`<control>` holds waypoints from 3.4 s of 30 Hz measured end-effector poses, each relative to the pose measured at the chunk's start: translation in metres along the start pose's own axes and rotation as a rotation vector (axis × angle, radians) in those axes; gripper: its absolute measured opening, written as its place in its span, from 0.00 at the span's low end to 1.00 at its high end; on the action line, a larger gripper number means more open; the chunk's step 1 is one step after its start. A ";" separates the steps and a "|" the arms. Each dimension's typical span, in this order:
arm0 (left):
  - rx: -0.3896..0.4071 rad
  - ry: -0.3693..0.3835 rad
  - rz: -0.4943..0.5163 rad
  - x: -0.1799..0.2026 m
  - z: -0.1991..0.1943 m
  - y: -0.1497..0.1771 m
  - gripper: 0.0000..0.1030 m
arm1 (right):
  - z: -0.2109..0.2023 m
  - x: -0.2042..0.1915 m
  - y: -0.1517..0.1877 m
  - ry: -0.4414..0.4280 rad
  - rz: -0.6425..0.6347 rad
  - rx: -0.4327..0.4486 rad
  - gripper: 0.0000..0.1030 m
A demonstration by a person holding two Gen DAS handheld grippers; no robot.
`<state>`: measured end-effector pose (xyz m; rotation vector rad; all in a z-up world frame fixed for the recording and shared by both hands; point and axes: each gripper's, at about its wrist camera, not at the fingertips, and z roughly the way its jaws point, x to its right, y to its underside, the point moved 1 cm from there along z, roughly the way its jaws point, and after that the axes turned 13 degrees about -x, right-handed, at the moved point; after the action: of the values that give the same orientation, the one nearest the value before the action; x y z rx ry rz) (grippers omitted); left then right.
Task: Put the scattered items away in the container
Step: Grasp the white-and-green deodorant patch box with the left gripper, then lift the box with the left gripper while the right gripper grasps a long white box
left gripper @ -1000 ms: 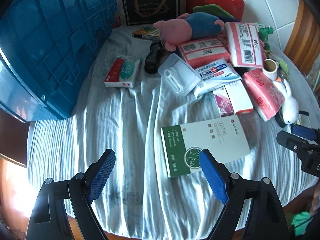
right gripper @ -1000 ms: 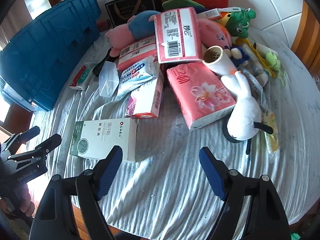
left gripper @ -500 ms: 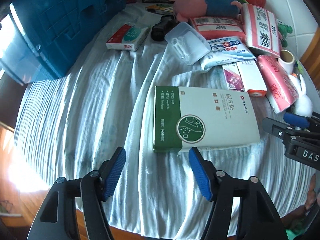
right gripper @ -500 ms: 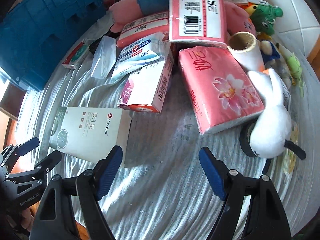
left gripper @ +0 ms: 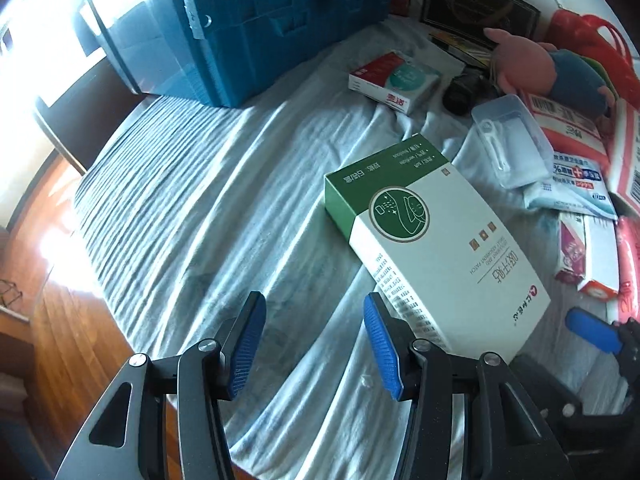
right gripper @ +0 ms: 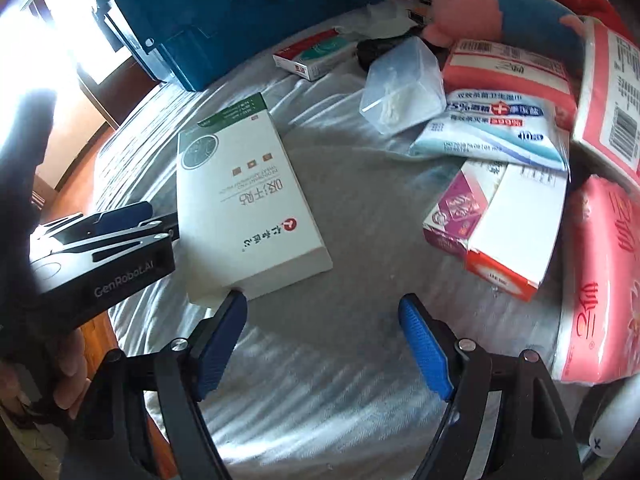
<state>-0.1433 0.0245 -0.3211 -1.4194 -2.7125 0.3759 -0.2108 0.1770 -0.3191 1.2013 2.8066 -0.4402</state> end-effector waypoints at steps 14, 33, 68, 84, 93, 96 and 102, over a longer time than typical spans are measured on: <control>-0.002 -0.060 -0.152 -0.004 -0.010 0.032 0.49 | 0.002 0.008 -0.028 -0.110 -0.075 0.044 0.77; 0.020 0.040 -0.155 0.037 -0.036 0.020 0.79 | -0.033 0.022 -0.007 -0.106 -0.044 0.067 0.76; 0.027 0.078 0.309 0.092 0.024 -0.044 0.76 | -0.009 0.085 -0.036 0.237 0.447 0.090 0.66; 0.081 0.099 0.353 0.073 -0.019 -0.027 0.75 | -0.025 0.084 0.004 0.156 0.554 0.107 0.50; 0.064 0.149 0.507 0.076 0.004 -0.060 0.75 | -0.020 0.087 -0.009 0.277 0.643 0.104 0.49; 0.044 0.164 0.559 0.076 0.012 -0.055 0.74 | -0.020 0.078 0.009 0.264 0.696 0.087 0.44; 0.000 0.190 0.610 0.065 0.014 -0.028 0.74 | -0.020 0.045 0.064 0.210 0.758 0.023 0.44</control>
<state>-0.2058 0.0593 -0.3323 -2.1377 -2.0858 0.2439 -0.1949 0.2564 -0.3229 2.2581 2.2184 -0.2915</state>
